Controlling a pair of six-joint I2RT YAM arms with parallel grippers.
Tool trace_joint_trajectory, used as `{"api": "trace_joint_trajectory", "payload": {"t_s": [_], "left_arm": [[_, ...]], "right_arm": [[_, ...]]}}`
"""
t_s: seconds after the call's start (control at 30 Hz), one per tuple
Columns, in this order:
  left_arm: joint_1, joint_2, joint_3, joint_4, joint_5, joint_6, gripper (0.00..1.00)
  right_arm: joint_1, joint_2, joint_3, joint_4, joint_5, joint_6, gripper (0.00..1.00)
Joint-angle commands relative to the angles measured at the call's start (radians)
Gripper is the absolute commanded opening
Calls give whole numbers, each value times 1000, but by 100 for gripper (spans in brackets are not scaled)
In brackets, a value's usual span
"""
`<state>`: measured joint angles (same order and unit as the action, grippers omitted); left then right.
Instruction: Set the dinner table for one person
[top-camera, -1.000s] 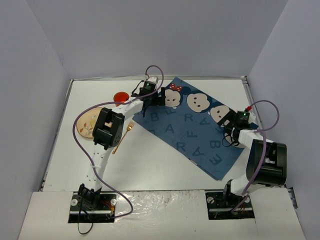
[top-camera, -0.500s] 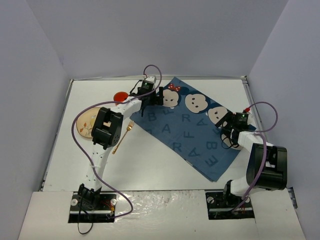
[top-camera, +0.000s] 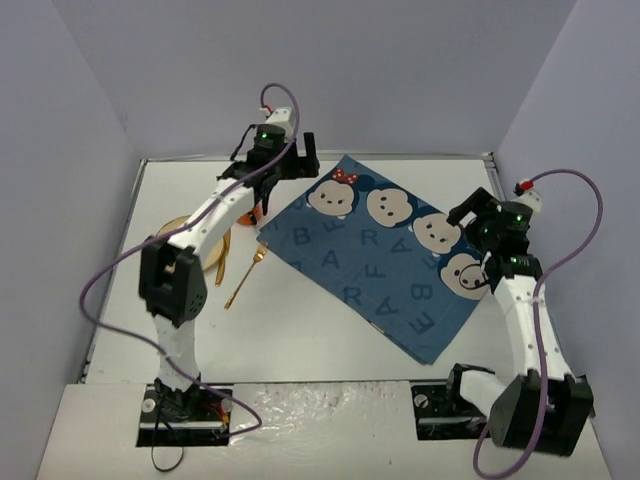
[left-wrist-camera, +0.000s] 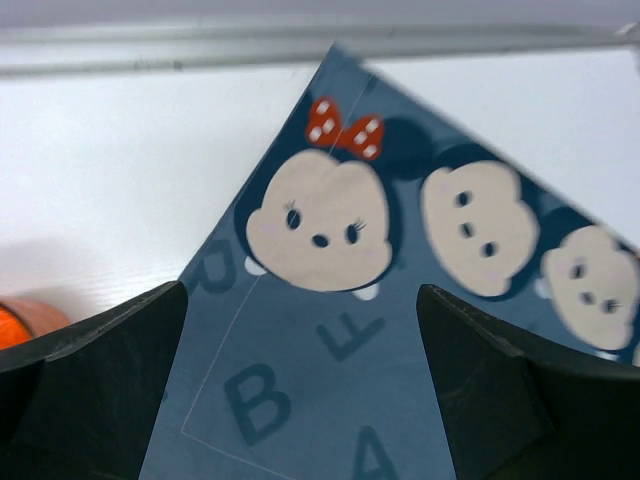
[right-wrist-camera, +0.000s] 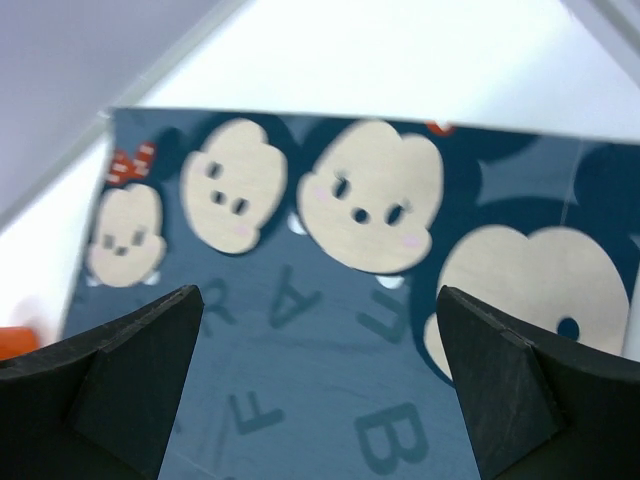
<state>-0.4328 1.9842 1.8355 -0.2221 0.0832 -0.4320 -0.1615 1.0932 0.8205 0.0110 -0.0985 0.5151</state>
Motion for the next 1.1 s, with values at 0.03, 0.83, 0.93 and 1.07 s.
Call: {"api": "trace_joint_trajectory", "payload": {"t_s": [0.03,0.83,0.93,1.07], "left_arm": [[1,-332,-177,28,-79,-28,97],[819,-1110,-1375,213,81,-590,94],[821,-1070,-1418,303,49,-612,92],[821,-997,-1476,452,44,-658,87]], "right_arm": [[33,-151,-24,89,-145,-11,100],[270,-276,-316,426,-429,22,100],[282,-274,-339,443,-445,12,100],[291,-277,-350,446,-454,-5,100]]}}
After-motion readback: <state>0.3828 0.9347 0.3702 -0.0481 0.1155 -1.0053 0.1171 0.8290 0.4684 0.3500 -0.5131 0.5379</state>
